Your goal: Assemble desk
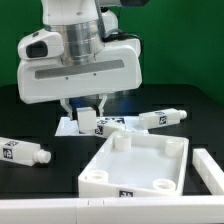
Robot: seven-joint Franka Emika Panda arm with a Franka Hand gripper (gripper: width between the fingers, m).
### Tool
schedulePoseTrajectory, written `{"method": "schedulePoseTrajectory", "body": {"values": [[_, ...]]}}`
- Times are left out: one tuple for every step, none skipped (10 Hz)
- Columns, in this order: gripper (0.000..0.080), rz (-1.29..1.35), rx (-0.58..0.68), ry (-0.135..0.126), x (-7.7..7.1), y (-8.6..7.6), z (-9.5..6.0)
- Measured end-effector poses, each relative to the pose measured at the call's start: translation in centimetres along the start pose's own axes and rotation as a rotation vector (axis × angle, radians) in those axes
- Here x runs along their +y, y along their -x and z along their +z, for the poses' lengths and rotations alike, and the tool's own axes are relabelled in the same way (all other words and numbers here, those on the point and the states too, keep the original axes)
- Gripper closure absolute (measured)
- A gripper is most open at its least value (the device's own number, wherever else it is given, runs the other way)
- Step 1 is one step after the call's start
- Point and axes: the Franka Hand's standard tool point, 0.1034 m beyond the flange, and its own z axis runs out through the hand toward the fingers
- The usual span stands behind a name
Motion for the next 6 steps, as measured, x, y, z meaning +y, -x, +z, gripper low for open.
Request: {"method": "schedulePoseTrajectory", "body": {"values": [[0.0509,0.0,0.0,0.0,0.0,0.0,0.0],[0.0509,-0.008,-0.004,-0.002,0.2,0.2,0.0],[0.0509,-0.026,-0.033,-0.012,1.2,1.8,0.0],[0.0509,-0.029,-0.059,-0.02,2.5,3.9,0.0],[0.0509,-0.006,-0.077,-0.024,4.3,6.1,0.6],[0.0509,0.024,-0.087,-0.022,5.3,7.3,1.2]]}}
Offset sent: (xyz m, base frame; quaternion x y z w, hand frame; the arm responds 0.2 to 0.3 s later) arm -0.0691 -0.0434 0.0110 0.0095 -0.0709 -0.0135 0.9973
